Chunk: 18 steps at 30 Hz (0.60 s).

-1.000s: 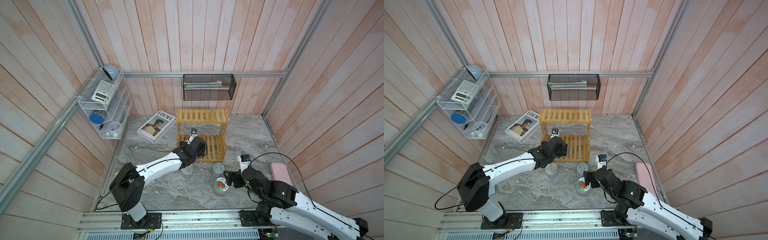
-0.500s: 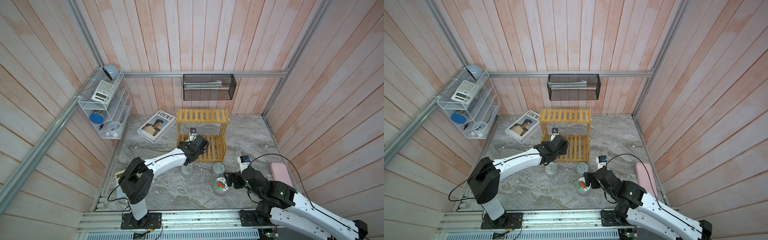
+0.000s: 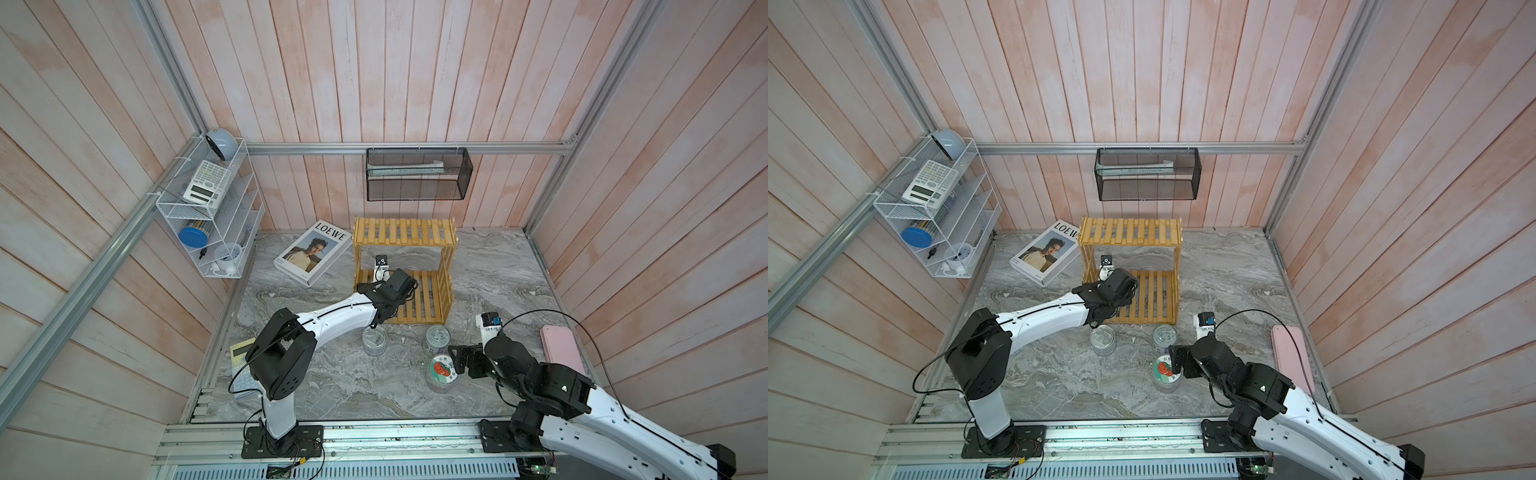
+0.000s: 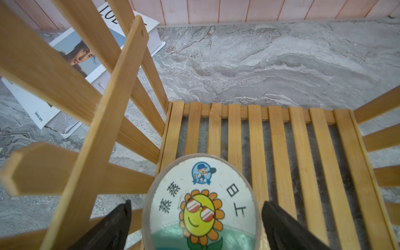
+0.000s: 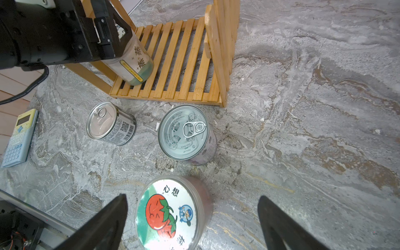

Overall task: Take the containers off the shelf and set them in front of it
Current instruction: 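Pick up a container from the shelf.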

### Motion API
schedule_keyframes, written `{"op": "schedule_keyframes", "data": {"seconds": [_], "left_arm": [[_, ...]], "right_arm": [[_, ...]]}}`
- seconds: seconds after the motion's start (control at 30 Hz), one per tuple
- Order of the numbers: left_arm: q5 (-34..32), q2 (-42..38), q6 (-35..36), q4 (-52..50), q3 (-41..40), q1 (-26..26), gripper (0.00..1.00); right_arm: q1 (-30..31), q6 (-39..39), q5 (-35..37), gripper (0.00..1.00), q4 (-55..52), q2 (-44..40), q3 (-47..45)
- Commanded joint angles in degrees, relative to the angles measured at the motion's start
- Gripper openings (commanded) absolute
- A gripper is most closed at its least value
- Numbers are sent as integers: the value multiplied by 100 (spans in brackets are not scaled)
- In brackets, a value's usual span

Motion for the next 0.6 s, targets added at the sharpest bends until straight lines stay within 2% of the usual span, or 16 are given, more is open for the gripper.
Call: {"op": "schedule_keyframes", "data": {"seconds": [0.0,0.57], "left_arm": [[-157,235,-214,41,107,56,100],[26,544,-444,269,-3,170,100]], "right_arm": [[-59,-7,-71,98,-15,-20,-84],[-121,19,-88,98,-70,-77,-113]]}}
